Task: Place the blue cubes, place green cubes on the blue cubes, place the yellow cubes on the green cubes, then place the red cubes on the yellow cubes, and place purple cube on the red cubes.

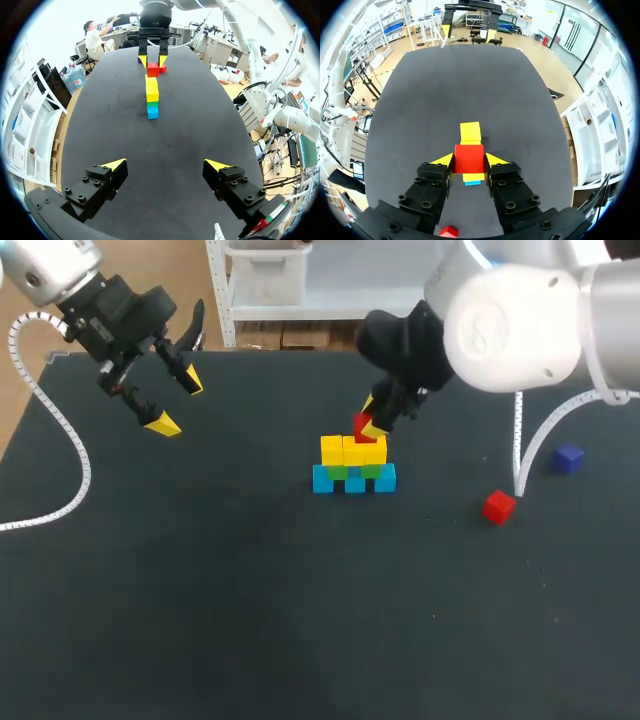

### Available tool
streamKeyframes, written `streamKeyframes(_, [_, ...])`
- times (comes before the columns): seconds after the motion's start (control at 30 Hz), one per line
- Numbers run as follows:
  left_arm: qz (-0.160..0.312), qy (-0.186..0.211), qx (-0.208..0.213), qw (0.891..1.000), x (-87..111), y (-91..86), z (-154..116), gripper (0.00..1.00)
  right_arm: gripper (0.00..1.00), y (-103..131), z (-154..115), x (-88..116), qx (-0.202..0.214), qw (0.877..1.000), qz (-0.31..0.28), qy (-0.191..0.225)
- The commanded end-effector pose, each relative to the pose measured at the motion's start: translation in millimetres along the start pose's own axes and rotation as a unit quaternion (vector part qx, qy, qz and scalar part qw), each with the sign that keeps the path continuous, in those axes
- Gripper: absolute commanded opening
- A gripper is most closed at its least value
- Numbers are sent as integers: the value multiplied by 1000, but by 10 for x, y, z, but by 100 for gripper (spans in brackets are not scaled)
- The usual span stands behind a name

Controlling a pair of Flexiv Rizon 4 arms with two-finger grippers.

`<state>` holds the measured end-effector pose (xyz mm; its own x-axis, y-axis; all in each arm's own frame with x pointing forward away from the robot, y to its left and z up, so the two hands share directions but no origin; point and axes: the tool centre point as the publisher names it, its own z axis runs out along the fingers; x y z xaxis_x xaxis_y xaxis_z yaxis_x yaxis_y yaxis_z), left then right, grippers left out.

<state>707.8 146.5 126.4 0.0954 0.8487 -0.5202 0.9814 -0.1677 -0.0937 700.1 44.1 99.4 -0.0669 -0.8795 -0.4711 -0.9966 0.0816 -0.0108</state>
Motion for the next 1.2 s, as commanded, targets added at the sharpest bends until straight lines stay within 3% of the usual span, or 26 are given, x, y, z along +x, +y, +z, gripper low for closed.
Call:
streamKeyframes(0.03, [1,0,0,1000,4,3,0,100,0,0,13,28,2,1000,2,0])
streamKeyframes(1.2, [1,0,0,1000,4,3,0,100,0,-32,103,44,-12,1000,7,5])
